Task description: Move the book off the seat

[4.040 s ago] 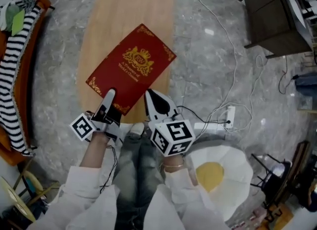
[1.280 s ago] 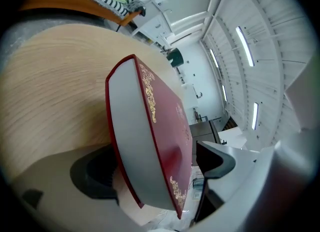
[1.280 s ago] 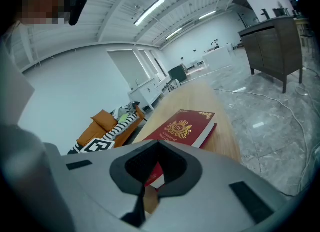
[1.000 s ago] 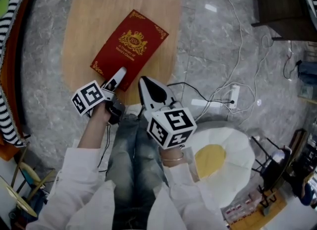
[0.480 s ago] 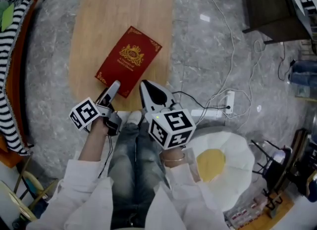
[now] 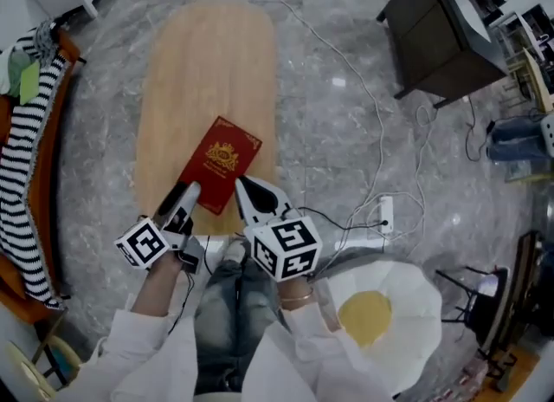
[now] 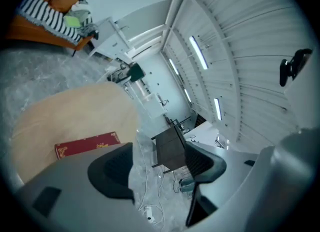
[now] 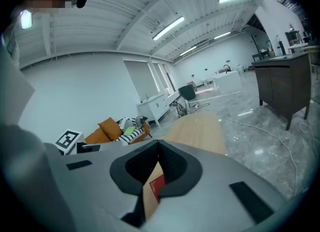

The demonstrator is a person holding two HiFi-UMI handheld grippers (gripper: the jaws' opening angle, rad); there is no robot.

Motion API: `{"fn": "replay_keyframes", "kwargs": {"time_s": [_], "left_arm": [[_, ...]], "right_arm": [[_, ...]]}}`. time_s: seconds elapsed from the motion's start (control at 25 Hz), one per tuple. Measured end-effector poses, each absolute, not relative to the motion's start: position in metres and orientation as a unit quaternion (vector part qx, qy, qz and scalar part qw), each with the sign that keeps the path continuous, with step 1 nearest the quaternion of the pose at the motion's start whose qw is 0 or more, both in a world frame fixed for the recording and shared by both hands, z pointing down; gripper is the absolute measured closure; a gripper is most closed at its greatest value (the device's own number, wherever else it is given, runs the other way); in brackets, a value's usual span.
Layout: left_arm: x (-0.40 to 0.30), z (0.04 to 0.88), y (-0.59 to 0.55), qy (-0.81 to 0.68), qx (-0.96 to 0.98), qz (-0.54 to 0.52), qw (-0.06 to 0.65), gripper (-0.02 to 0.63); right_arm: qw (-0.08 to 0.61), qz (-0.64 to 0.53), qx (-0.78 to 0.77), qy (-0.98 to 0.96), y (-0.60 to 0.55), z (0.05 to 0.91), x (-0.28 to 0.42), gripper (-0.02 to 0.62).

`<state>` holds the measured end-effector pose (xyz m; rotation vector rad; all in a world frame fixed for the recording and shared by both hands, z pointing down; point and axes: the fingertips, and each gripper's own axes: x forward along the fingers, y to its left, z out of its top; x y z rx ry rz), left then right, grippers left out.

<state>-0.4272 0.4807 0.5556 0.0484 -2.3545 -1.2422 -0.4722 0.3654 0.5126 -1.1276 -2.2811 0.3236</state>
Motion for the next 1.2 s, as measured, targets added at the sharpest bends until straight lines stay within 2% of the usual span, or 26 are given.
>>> {"fn": "replay_keyframes", "kwargs": {"time_s": [0.08,0.2,0.36,0.52,0.76,0.96,1.2], "left_arm": [[-0.438,0.514,0.473,-0.871,0.049,-0.445,0.204,0.349],[-0.448,0.452,0.456,-0.883,0.102,-0.43,0.157,0.395],[-0.446,0.393,0.437,-0.898,0.141,-0.392,0.142,0.508],[-0.441,0.34,0.409,-0.911,0.2,-0.334,0.139,0.574],[-0.428,0.275,0.384,-0.946,0.232,-0.205,0.099,0.6],[-0.415,0.254,0.372,-0.961,0.224,-0.124,0.105,0.6],[-0.396,0.252,0.366,-0.96,0.213,-0.143,0.111,0.6]], "right_arm": [[0.276,0.111,-0.426,-0.855,0.362,0.49,-0.474,0.583],[0.256,0.1,-0.437,-0.856,0.356,0.447,-0.472,0.584],[0.221,0.075,-0.461,-0.856,0.35,0.387,-0.457,0.584],[0.193,0.071,-0.474,-0.856,0.341,0.334,-0.445,0.584],[0.17,0.069,-0.471,-0.863,0.327,0.295,-0.432,0.583],[0.139,0.052,-0.473,-0.868,0.325,0.272,-0.42,0.583],[0.107,0.039,-0.474,-0.873,0.321,0.258,-0.401,0.584]]}}
